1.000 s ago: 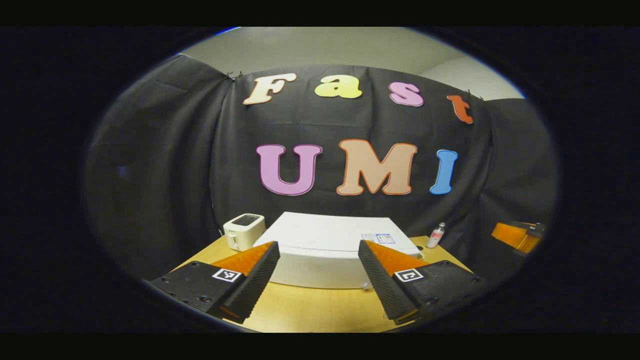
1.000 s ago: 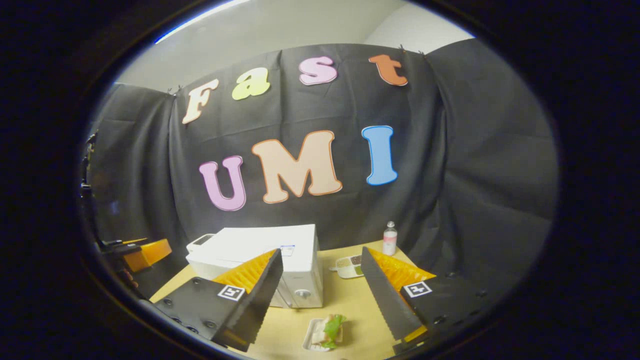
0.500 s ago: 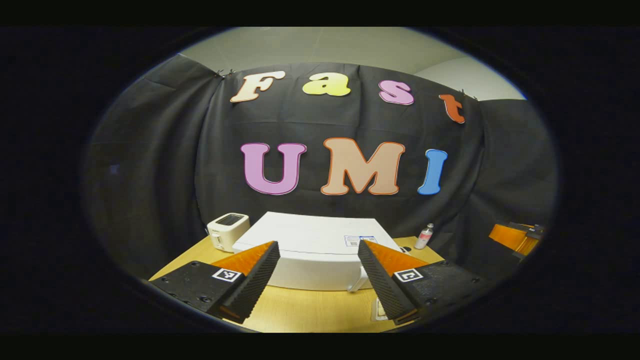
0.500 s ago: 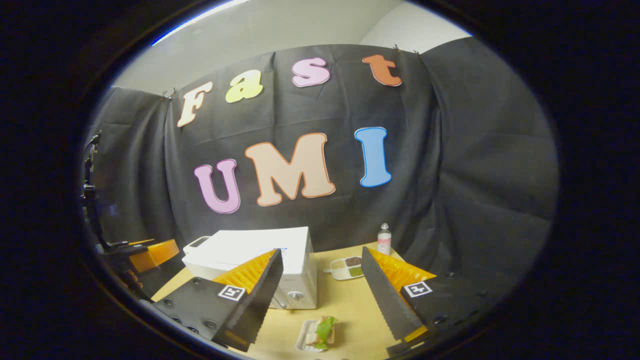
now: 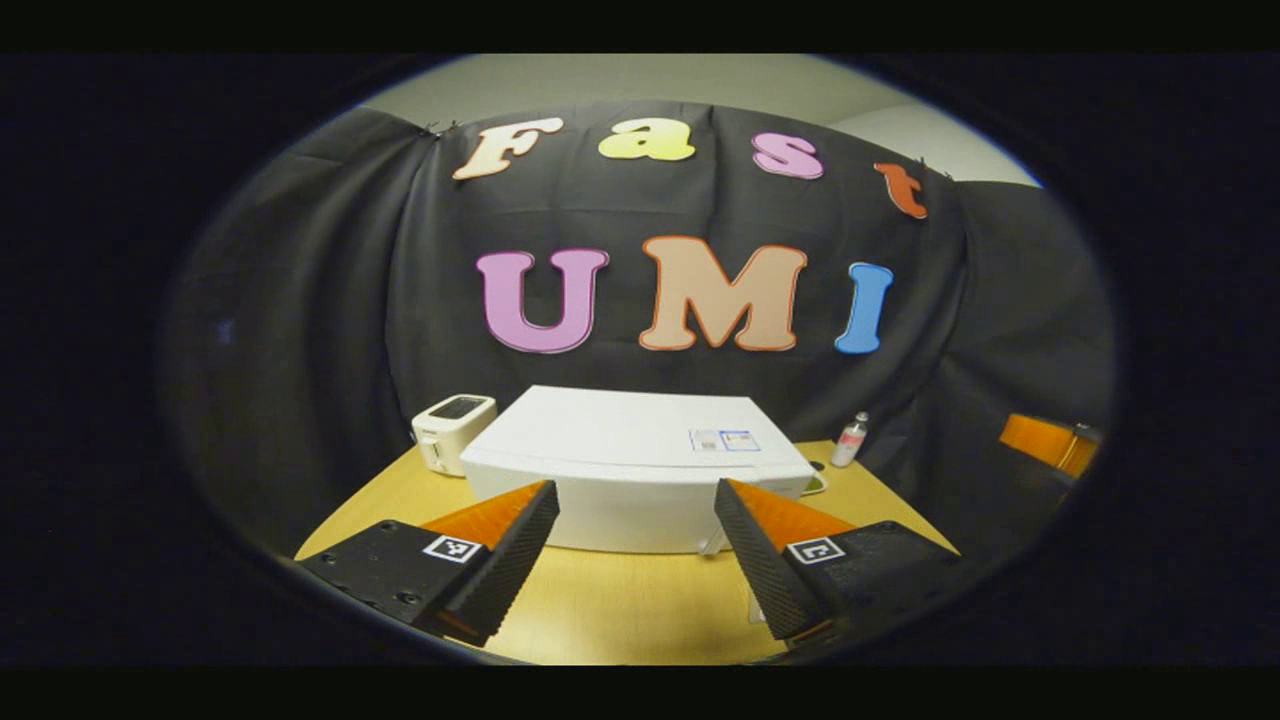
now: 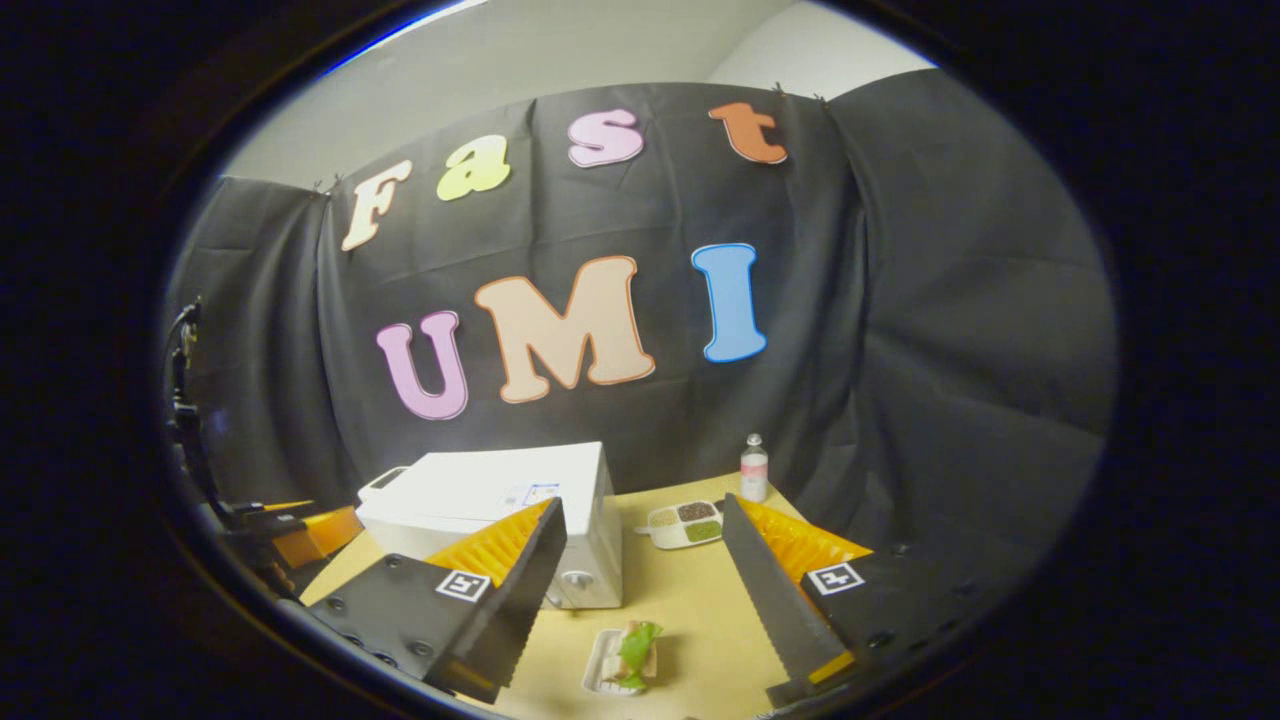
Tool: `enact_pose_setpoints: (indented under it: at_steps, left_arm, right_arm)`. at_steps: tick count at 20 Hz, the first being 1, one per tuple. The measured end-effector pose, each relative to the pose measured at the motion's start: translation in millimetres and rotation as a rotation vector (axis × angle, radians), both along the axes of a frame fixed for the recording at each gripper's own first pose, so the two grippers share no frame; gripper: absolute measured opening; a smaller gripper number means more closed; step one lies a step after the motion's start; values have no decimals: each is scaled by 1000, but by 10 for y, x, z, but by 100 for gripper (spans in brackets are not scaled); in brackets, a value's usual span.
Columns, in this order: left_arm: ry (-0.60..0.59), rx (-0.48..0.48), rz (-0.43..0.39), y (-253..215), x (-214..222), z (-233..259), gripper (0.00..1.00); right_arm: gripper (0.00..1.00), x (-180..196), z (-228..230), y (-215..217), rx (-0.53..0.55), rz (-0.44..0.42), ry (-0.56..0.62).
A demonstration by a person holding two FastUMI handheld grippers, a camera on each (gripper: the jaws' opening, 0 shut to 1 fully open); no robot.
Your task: Open the microwave oven with the left hand, put the food in, and close the microwave oven.
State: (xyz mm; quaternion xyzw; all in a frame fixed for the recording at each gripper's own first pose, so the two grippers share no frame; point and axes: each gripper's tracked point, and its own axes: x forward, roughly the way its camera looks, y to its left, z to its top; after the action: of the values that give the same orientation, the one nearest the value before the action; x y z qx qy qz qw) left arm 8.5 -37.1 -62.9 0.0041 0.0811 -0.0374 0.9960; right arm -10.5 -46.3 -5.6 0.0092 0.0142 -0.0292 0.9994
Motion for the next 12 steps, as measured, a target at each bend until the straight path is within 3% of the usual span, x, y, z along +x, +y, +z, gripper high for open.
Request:
enact_pose_setpoints:
  at_steps: [1, 2, 12]
  left_arm:
    - [30, -5, -5, -33, 9, -135, 91]
    - [62, -11, -13, -76, 15, -270, 95]
    - [339, -2, -163, -642, 327, -1372, 95]
  right_arm:
    - [92, -7, -37, -25, 1, -7, 6]
    - [92, -19, -67, -56, 5, -14, 13]
    - [92, -177, -509, -194, 75, -73, 119]
